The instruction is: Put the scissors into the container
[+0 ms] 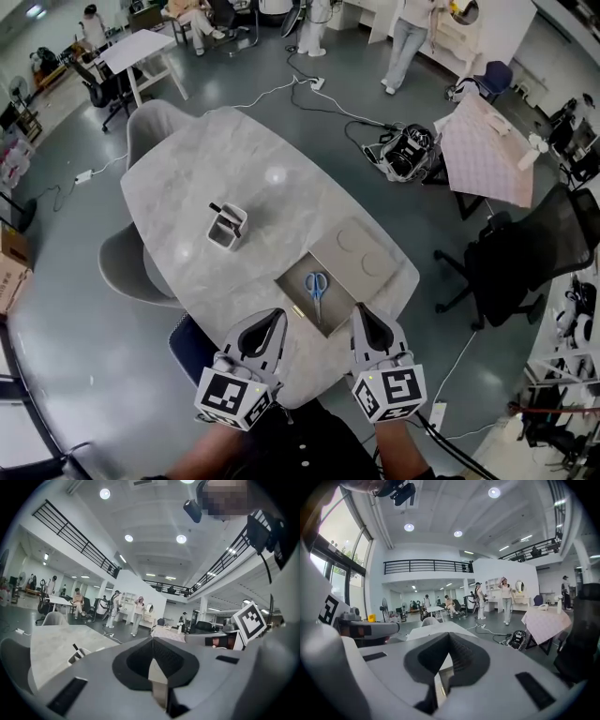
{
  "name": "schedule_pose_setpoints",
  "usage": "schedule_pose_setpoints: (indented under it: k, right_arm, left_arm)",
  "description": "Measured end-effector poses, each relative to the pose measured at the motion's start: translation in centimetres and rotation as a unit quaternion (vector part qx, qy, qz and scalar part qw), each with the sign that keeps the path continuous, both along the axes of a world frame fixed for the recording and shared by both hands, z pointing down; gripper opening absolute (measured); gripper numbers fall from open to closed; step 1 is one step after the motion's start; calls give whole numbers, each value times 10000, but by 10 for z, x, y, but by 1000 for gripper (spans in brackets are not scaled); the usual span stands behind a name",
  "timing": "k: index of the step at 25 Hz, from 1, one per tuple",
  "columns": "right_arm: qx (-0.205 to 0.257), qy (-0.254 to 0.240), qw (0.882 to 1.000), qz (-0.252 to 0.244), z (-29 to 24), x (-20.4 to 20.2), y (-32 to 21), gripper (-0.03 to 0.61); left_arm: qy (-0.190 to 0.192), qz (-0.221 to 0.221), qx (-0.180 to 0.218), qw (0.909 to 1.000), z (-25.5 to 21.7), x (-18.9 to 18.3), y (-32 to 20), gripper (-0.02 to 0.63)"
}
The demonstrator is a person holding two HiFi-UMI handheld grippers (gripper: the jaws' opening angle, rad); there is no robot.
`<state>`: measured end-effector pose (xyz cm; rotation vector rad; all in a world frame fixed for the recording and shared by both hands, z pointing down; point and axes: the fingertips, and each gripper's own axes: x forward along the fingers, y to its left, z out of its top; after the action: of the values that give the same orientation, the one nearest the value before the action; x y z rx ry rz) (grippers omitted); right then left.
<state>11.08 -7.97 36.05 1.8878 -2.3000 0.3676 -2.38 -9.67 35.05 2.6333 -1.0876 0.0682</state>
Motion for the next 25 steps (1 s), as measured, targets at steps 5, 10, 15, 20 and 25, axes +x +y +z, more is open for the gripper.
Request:
schedule_pose_setpoints:
  k: [5, 10, 15, 20, 25]
  right_arm:
    - [403, 116, 9991, 9, -27, -7, 17, -3]
    - [920, 165, 9956, 118, -53, -13, 36, -3]
    - [1152, 120, 9928, 296, -69, -11, 44, -3]
    - [1349, 25, 9897, 489, -76, -2, 54, -3]
    - [1427, 22, 9883, 544, -81, 0, 60, -3]
  left_arm:
    - [55, -41, 206, 9998, -22, -3, 10, 16]
    - [47, -174, 330, 9993, -32, -9, 27, 17]
    - [38, -287, 451, 9986, -43, -15, 34, 17]
    - [15, -343, 569, 9978, -48, -15, 42, 17]
    - [-4, -338, 640, 9974, -52, -13, 48, 17]
